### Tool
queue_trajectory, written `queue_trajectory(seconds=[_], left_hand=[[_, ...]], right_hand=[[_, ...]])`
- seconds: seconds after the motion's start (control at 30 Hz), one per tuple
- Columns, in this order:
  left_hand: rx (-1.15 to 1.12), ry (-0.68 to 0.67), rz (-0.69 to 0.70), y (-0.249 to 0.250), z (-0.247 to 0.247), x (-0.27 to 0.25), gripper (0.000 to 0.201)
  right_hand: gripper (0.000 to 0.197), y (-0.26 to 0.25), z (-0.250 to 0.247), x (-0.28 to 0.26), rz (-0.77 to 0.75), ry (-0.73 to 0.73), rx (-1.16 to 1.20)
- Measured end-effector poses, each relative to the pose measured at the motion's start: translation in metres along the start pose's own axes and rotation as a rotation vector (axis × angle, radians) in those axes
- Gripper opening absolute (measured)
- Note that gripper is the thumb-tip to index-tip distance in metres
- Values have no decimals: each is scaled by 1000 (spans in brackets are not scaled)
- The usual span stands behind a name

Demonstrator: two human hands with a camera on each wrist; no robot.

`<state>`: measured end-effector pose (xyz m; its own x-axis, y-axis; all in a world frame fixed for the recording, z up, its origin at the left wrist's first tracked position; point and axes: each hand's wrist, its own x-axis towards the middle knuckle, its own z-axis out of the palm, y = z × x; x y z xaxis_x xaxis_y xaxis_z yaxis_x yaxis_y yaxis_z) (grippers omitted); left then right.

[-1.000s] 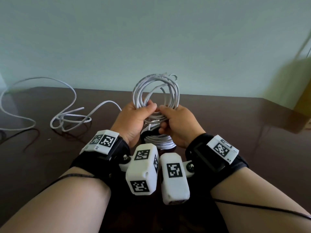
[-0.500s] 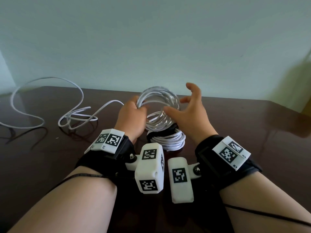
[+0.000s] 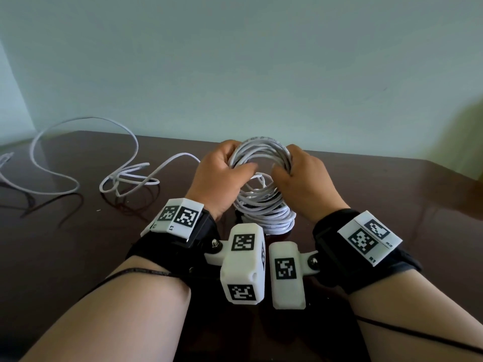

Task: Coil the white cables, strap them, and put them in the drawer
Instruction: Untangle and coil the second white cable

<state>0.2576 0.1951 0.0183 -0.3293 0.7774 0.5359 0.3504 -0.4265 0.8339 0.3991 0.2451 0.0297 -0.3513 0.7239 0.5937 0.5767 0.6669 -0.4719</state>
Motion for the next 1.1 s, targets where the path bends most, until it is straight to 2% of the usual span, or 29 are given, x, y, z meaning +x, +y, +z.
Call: queue_trajectory(seconds=[0.13,0.3,0.33,0.43,0.47,0.53,0.6,0.67,0.77,0.83,1.0,1.1], left_hand=[[-25,54,-105,-6,6,2,10],[-228,57,-248,-7,9,4,14],[-285,45,-264,-6,8,4,17],[-426,36,-265,-1,5,3,6],[-437,39,-245,-2,4,3,12],[-440,36,-184,-1,5,2,12],[-404,31,-129,-1,5,2,3],[-305,36,-93,0,4,2,8],[-169,24,-60,0,2,3,11],[-140,12,-61,-1,1,2,20],[-295,-55,-53,0,-1,0,41],[-322,-31,-46,-3,-1,1,50]], right_hand=[[20,2,2,0,147,61,130],[25,0,14,-4,289,5,351],[26,-2,16,-4,320,-10,400],[25,-7,20,-4,400,-80,588],[24,-8,20,-4,407,-101,606],[19,-7,17,-3,369,-105,502],[17,-5,13,-2,280,-96,284],[33,-3,11,-4,220,-102,167],[64,-7,6,-8,185,-52,232],[69,-11,1,-9,105,-33,167],[18,-10,-4,-6,64,-147,126],[14,-7,-3,-5,36,-112,137]])
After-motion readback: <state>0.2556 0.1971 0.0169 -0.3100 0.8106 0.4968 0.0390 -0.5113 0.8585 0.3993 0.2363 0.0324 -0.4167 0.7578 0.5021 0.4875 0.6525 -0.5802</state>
